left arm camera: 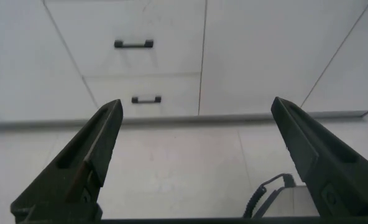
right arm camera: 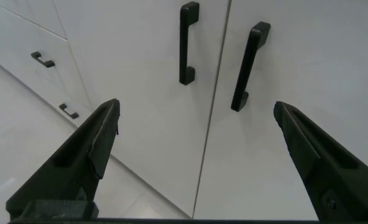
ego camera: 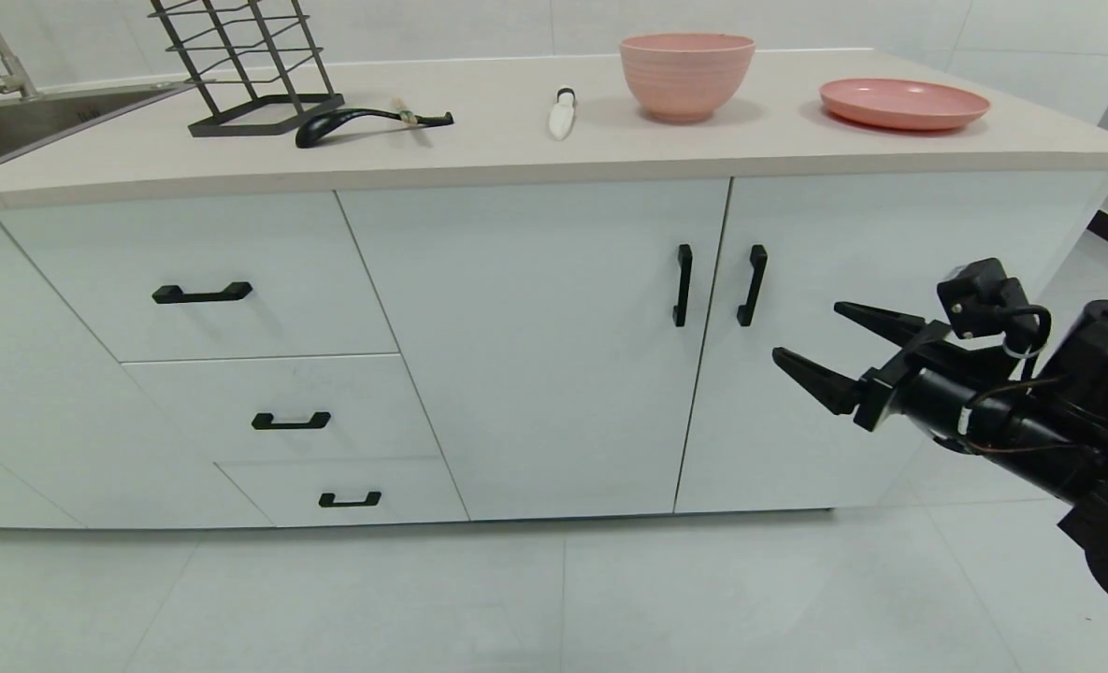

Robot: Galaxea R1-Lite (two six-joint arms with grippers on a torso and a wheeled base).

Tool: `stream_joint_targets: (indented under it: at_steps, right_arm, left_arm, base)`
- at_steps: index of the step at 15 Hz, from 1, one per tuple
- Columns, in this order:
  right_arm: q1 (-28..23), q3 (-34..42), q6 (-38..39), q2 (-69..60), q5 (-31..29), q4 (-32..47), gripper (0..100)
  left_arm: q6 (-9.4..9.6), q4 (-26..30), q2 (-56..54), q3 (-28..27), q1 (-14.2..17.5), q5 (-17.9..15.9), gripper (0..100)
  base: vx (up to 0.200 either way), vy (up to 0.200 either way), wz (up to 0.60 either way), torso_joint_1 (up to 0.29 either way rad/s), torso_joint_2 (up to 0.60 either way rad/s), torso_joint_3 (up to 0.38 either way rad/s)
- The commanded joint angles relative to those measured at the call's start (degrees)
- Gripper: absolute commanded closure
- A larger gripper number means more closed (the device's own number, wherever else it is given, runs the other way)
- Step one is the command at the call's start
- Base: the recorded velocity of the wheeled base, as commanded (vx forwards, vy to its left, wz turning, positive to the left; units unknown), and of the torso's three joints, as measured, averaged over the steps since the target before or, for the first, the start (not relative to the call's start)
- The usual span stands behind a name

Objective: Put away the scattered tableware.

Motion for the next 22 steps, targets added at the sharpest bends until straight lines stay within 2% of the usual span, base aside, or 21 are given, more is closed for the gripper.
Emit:
stream_joint_targets:
  at_steps: [1,2,3,5,6,7,8,9,10,11,13,14,15,17,18,19,22]
  right_arm:
    - [0.1,-4.3,-0.4,5.6,0.7,-0.3,0]
    - [0.1,-5.1,-0.6,6.2,0.8,-0.3,0]
    - [0.2,-5.9,-1.1,7.0,1.3,-0.3,0]
    - [0.6,-6.1,-1.6,7.2,2.1,-0.6,0]
    - [0.6,-6.1,-1.8,7.1,2.2,-0.6,0]
    - [0.9,-6.2,-1.8,6.5,2.7,-0.7,0]
    - [0.8,-6.2,-1.8,6.4,2.7,-0.7,0]
    - [0.9,-6.0,-1.9,5.4,2.8,-0.7,0]
    - [0.9,-5.7,-2.1,4.8,2.8,-0.7,0]
    - [1.1,-4.8,-2.2,3.3,2.8,-0.7,0]
    - [2.8,-2.6,-2.2,1.3,2.8,-0.7,0]
    - [2.8,-2.6,-2.2,1.3,2.8,-0.7,0]
    - [3.4,-1.8,-2.3,-0.3,2.8,-0.7,0]
    - [3.7,-1.7,-2.2,-2.1,2.8,-0.7,0]
    - [3.7,-1.4,-2.3,-2.1,2.8,-0.7,0]
    - [3.6,-1.1,-2.3,-1.4,2.8,-0.7,0]
    - [5.0,-1.9,-2.3,-1.0,2.8,-0.7,0]
  left_arm:
    - [1.05,-12.0,0.0,-0.1,0.0,-2.8,0]
    - [1.05,-15.0,0.2,-0.7,0.0,-4.9,0]
    - [0.97,-14.3,1.6,-2.4,-0.2,-6.4,0]
    - [0.35,-12.5,11.2,-10.6,-4.3,-7.5,0]
    - [0.35,-12.6,14.0,-12.1,-5.2,-8.1,0]
    - [0.35,-13.3,23.0,-16.3,-9.9,-13.1,0]
    - [0.44,-14.6,28.1,-17.1,-12.7,-16.4,0]
    - [1.14,-17.6,32.8,-17.2,-14.6,-18.5,0]
    - [2.64,-23.7,37.8,-16.3,-17.0,-21.2,0]
    - [3.43,-32.5,44.5,-15.0,-20.4,-25.0,0]
    - [3.78,-42.0,55.6,-15.0,-20.7,-28.3,0]
    - [3.78,-42.0,55.6,-15.0,-20.7,-28.3,0]
    - [3.87,-52.5,67.4,-15.5,-21.9,-32.4,0]
    - [2.20,-62.2,76.5,-16.3,-25.7,-36.4,0]
    - [2.11,-64.4,80.0,-17.3,-27.1,-36.5,0]
    - [2.20,-67.7,87.3,-20.6,-30.0,-36.4,0]
    - [2.46,-71.9,100.8,-30.7,-36.5,-35.0,0]
  base:
    - [0.000,0.000,0.00,0.000,0.00,0.000]
    - [0.000,0.000,0.00,0.000,0.00,0.000]
    - [0.000,0.000,0.00,0.000,0.00,0.000]
    - [0.000,0.000,0.00,0.000,0.00,0.000]
    - [0.000,0.000,0.00,0.000,0.00,0.000]
    - [0.000,0.000,0.00,0.000,0.00,0.000]
    - [0.000,0.000,0.00,0.000,0.00,0.000]
    - [0.000,0.000,0.00,0.000,0.00,0.000]
    - [0.000,0.000,0.00,0.000,0.00,0.000]
    - [0.000,0.000,0.00,0.000,0.00,0.000]
    - [0.000,0.000,0.00,0.000,0.00,0.000]
    - [0.000,0.000,0.00,0.000,0.00,0.000]
    - [0.000,0.000,0.00,0.000,0.00,0.000]
    - [0.000,0.000,0.00,0.000,0.00,0.000]
    - [0.000,0.000,0.00,0.000,0.00,0.000]
    - [0.000,0.000,0.00,0.000,0.00,0.000]
    - [0.000,0.000,0.00,0.000,0.00,0.000]
